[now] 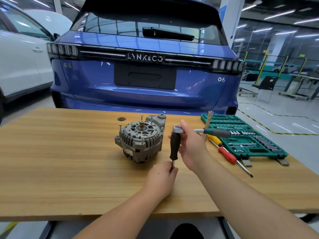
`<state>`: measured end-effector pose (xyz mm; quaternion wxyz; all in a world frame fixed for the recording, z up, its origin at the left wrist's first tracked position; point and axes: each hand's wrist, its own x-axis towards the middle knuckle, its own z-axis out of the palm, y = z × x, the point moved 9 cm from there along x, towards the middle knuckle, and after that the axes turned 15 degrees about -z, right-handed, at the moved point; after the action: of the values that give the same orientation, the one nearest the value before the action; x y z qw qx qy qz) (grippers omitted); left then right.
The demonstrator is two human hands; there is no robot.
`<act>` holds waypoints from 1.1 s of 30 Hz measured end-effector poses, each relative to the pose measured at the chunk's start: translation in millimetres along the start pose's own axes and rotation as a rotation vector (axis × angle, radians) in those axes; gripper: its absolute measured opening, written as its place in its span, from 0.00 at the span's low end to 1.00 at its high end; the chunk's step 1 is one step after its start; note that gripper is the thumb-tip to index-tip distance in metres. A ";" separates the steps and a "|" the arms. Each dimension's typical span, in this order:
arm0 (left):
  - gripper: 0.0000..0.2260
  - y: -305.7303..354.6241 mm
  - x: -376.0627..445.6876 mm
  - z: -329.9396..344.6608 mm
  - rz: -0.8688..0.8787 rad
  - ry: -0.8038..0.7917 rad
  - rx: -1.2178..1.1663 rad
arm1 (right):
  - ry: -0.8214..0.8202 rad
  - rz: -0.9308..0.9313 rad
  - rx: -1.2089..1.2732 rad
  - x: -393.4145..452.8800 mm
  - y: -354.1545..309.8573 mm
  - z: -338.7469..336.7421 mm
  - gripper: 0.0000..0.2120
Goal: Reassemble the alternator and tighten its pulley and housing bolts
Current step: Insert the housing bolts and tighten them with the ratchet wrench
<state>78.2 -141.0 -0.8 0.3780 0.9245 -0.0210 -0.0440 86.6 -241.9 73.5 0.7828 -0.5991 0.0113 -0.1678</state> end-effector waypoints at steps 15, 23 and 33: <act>0.05 38.4 -37.1 -153.9 0.296 0.229 -0.246 | -0.145 -0.117 0.316 94.9 -124.3 92.1 0.14; 0.06 14.0 3.2 -181.9 0.192 0.246 -0.396 | -0.147 -0.080 0.255 120.4 -101.3 104.9 0.15; 0.07 46.4 51.9 -182.6 0.213 0.204 -0.240 | -0.174 -0.101 0.320 130.0 -89.4 105.8 0.22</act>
<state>147.3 -50.5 158.0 0.4884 0.8649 -0.0751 0.0883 210.1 -199.2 211.3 0.8568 -0.4788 -0.1134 -0.1539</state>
